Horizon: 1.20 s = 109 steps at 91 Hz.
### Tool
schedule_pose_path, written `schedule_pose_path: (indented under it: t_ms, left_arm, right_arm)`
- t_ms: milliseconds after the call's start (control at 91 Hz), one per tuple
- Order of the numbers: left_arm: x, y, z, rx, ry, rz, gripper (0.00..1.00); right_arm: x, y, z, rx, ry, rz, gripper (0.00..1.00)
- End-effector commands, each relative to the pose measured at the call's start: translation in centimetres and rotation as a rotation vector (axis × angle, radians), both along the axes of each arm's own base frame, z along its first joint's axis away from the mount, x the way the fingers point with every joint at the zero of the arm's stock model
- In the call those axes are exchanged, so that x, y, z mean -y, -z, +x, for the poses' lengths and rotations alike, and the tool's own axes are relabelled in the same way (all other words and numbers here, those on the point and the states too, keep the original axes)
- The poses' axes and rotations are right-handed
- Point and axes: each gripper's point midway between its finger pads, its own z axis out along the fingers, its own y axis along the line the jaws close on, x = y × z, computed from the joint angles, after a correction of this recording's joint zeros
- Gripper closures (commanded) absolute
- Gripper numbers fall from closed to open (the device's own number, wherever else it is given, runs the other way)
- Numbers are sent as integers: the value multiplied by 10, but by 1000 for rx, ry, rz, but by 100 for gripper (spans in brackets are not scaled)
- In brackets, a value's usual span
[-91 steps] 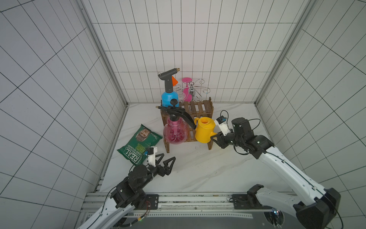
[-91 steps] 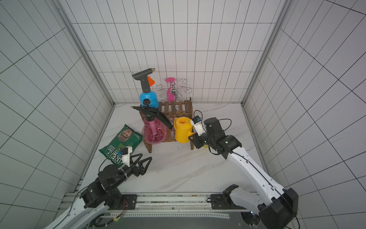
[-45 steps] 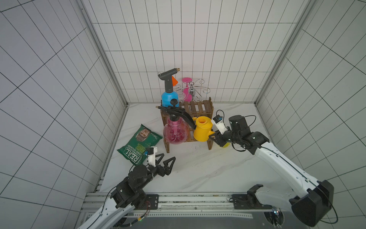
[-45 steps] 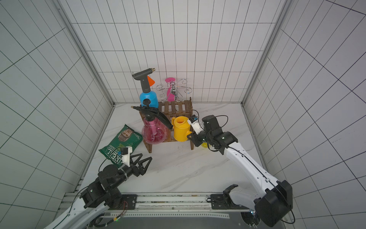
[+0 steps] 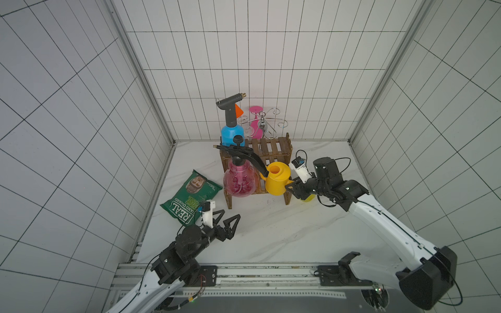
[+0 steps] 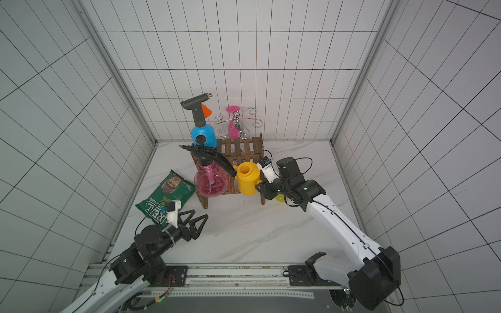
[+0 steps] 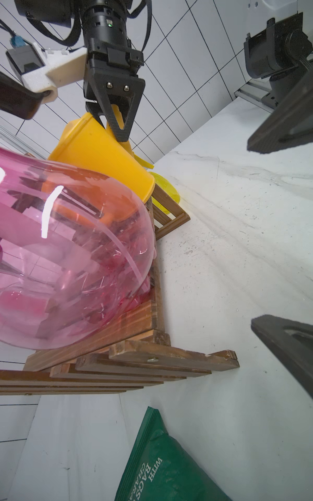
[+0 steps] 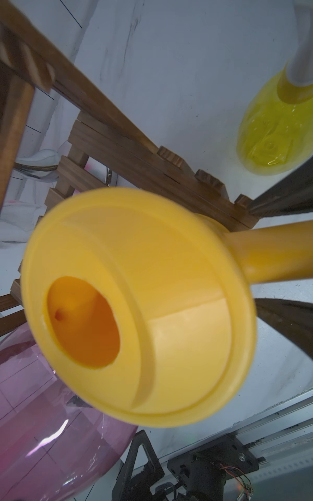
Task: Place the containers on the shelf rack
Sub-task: 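Place the container on the shelf, then pick up a container from the center of the board.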
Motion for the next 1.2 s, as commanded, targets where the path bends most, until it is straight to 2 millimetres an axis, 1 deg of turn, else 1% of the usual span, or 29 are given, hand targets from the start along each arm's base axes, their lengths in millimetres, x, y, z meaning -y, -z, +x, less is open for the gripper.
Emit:
schedule_pose_path:
  t_ms: [0,121,242,297,352,440,451,473,484,517,539,605,627,660,758,780,802,923,989,1066,1187]
  left_arm:
    - [1,-4,-1,18,7,-4,5]
    - [1,-3,-1,18,7,-3,5]
    - [1,-5,-1,20,8,-4,5]
    - [1,-4,-1,20,7,-4,5]
    - [1,-5,-1,20,8,-6,5]
    - [1,-4,-2,21,9,-6,5]
    - [1,-5,-2,21,9,-6,5]
    - [1,-4,-2,21,9,-6,5]
    - [1,-4,-2,20,9,-6,5]
    - [1,-5,-2,21,9,-6,5]
    - [1,-4,-2,21,9,-6,5]
    - [1,-4,-2,20,9,-7,5]
    - [1,-5,-2,20,10,-8,5]
    - [1,-5,-2,21,10,-8,5]
    - [1,-4,-2,19,11,-8,5]
    - [1,-4,-2,18,10,-8,5]
    - [1,-4,-2,19,10,-8,5]
    - [1,-4,-2,20,12,-10,5]
    - [1,-4,-2,19,13,-10,5]
    - [2,-4,-2,18,14,-11,5]
    - [1,-5,-2,20,14,-11,5]
  right_arm:
    - [2,-14,4,56,31,16,50]
    - [4,-19,-1,59,35,35,48]
    - [1,-30,-18,60,-13,106,26]
    - [2,-38,-27,71,-32,147,18]
    - [5,-46,-35,85,-37,181,15]
    - [13,-55,-48,114,-34,223,15]
    - [13,-55,-47,111,-29,225,15]
    - [18,-60,-52,134,-23,244,15]
    - [18,-58,-51,130,-16,245,15]
    - [23,-63,-53,151,7,273,15]
    - [27,-64,-53,160,30,285,15]
    - [47,-73,-54,221,132,336,15]
    - [55,-70,-52,230,177,343,15]
    - [67,-72,-50,254,244,364,15]
    - [105,-65,-44,277,451,408,17]
    - [112,-59,-42,271,491,406,17]
    - [119,-60,-42,270,530,428,18]
    - [146,-25,-28,169,722,435,19]
    - [153,-8,-18,88,798,442,20]
    - [155,11,-6,-8,850,413,20]
    - [155,22,11,-104,914,320,15]
